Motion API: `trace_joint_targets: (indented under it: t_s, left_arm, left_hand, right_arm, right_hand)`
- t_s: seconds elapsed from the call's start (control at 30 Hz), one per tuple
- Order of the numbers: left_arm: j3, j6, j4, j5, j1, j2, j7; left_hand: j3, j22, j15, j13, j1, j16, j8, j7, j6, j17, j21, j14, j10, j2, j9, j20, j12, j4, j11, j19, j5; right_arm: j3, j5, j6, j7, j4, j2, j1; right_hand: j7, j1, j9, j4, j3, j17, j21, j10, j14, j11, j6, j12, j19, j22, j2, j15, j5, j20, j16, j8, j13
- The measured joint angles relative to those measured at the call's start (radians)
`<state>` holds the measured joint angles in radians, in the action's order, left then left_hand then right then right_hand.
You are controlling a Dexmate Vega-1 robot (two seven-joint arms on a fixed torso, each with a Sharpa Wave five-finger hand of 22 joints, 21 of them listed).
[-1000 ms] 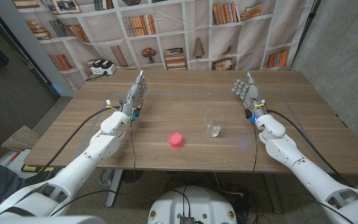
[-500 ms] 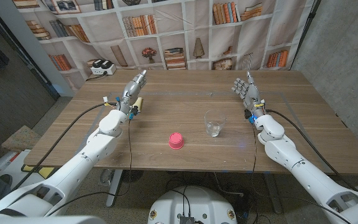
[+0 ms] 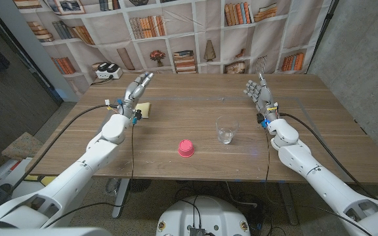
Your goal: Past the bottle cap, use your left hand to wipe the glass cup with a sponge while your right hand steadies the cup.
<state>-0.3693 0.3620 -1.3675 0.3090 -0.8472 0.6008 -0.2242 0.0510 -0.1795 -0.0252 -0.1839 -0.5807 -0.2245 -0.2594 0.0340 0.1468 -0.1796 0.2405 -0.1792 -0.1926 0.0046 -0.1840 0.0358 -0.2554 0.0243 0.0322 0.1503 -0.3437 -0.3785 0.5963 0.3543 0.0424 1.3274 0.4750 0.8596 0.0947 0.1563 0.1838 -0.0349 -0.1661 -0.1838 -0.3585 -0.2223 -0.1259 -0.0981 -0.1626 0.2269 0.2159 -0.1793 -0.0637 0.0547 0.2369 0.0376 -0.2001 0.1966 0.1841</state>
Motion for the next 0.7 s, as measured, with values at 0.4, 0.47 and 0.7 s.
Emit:
trace_joint_targets:
  t_s: [0.4,0.47,0.7]
  left_arm:
    - [0.016,-0.057,-0.055,-0.050,-0.020,0.040,-0.050]
    - [0.020,-0.070,-0.068,-0.066,-0.024,0.055,-0.055]
    - [0.021,-0.112,-0.111,-0.136,-0.032,0.098,-0.091]
  left_hand:
    - [0.001,0.000,-0.009,0.000,-0.021,0.000,0.000,-0.005,0.041,0.000,0.004,-0.044,-0.041,0.008,0.000,0.001,0.000,-0.010,0.016,0.038,0.000]
    - [0.001,0.000,-0.009,0.000,-0.021,0.000,0.000,-0.005,0.041,0.000,0.004,-0.044,-0.041,0.008,0.000,0.002,0.000,-0.010,0.016,0.037,0.000]
    - [-0.007,0.000,-0.009,0.000,-0.042,0.000,0.000,-0.018,0.054,0.000,0.004,-0.044,-0.050,0.016,0.000,0.002,0.000,-0.018,0.025,0.037,0.000]
  right_arm:
    - [-0.006,-0.007,-0.002,-0.019,0.002,0.008,-0.016]
    - [-0.006,-0.009,-0.004,-0.018,0.010,0.011,-0.016]
    - [-0.007,-0.017,-0.027,-0.005,0.031,0.021,-0.014]
  right_hand:
    - [0.000,0.011,0.000,-0.003,-0.002,0.000,0.004,-0.013,-0.009,0.001,-0.011,0.008,0.004,0.001,0.000,0.002,0.000,0.003,0.000,0.007,0.000]
    - [-0.001,0.011,0.000,-0.005,0.000,0.000,0.004,-0.016,-0.009,0.002,-0.020,0.008,0.009,0.003,0.000,0.002,0.000,0.002,0.000,0.007,0.000]
    - [0.000,0.011,0.000,-0.005,0.000,0.000,0.004,-0.018,-0.014,0.004,-0.022,0.008,0.009,0.003,0.000,-0.003,0.000,0.002,0.000,0.007,0.000]
